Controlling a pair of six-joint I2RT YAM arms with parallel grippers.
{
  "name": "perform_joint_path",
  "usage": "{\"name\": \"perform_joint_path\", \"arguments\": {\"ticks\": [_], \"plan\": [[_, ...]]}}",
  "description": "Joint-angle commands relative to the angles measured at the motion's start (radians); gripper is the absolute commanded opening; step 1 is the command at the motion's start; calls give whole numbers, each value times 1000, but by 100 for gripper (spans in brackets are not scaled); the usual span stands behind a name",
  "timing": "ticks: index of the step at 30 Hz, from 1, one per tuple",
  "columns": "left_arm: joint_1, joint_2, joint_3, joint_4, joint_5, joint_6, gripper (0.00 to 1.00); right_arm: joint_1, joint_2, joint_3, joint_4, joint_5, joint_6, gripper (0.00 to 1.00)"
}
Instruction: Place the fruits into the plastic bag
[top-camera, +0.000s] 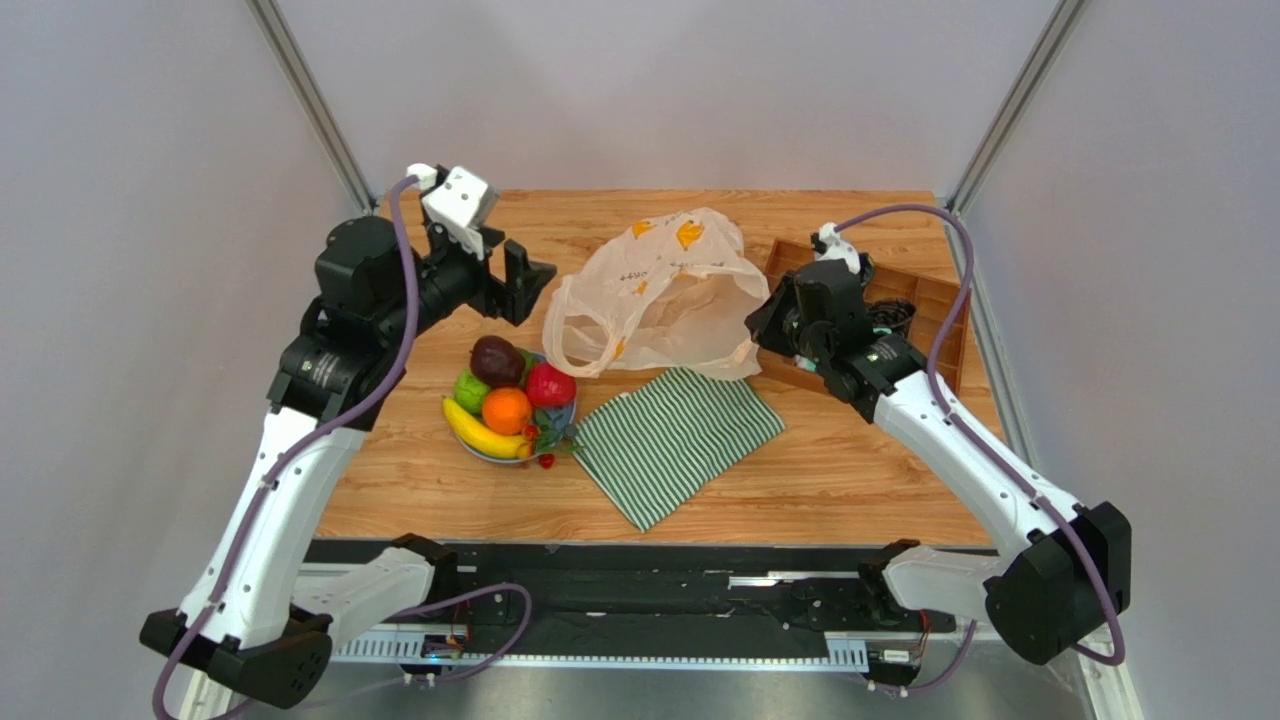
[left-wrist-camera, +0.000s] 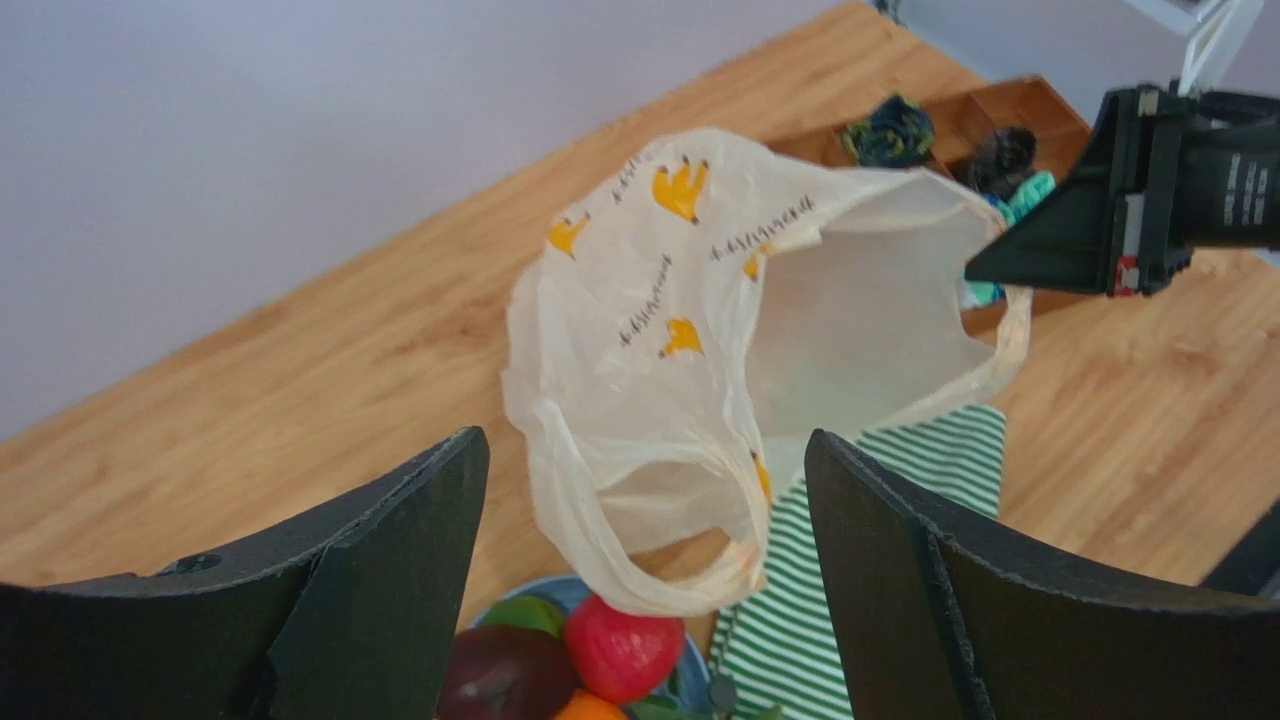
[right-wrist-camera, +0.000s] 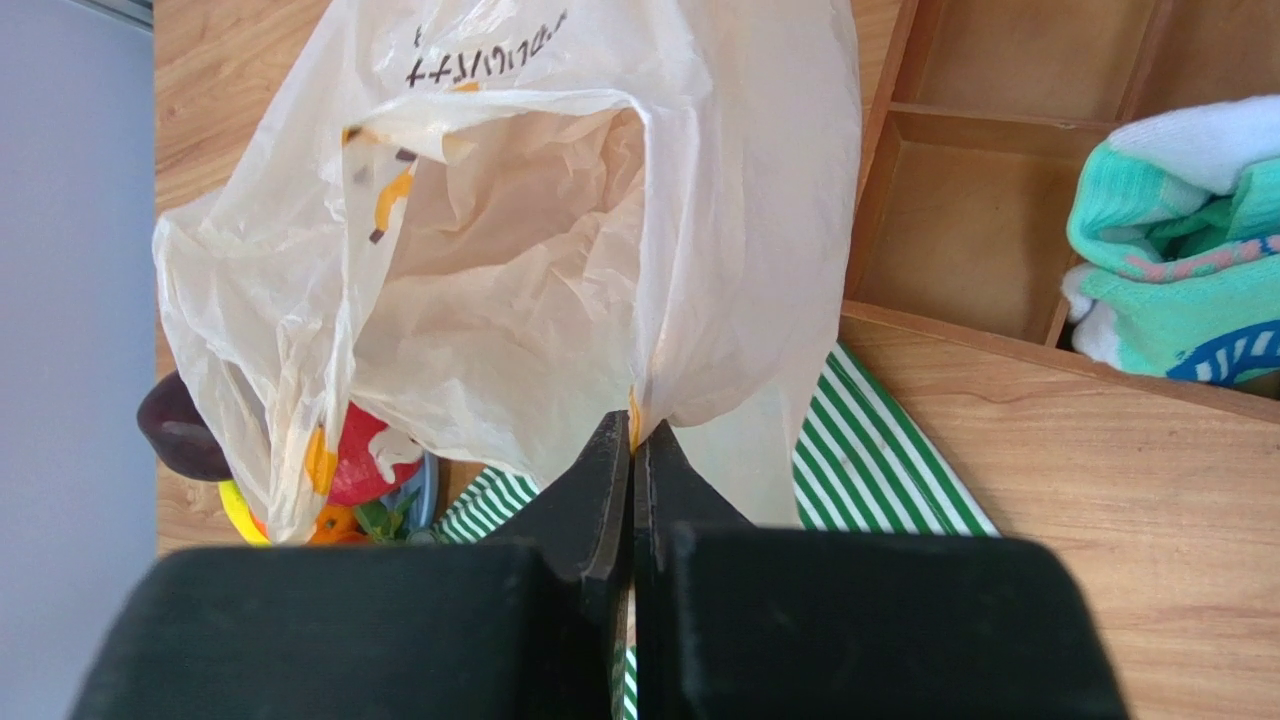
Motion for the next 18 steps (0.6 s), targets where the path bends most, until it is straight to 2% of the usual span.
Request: {"name": "perform_joint_path", "arguments": {"ticks": [1, 5, 12, 18], "plan": [[-17, 70, -93, -81, 131, -50, 86, 19, 19, 39, 13, 40, 19, 0], [-94, 60, -207, 6, 114, -86, 86, 22, 27, 31, 27, 28, 23, 0], [-203, 245, -149, -49, -47, -27, 82, 24, 27, 19, 52, -13, 28, 0], [-212, 377, -109, -126, -185, -27, 78, 24, 4, 11, 49, -16, 14, 0]]}}
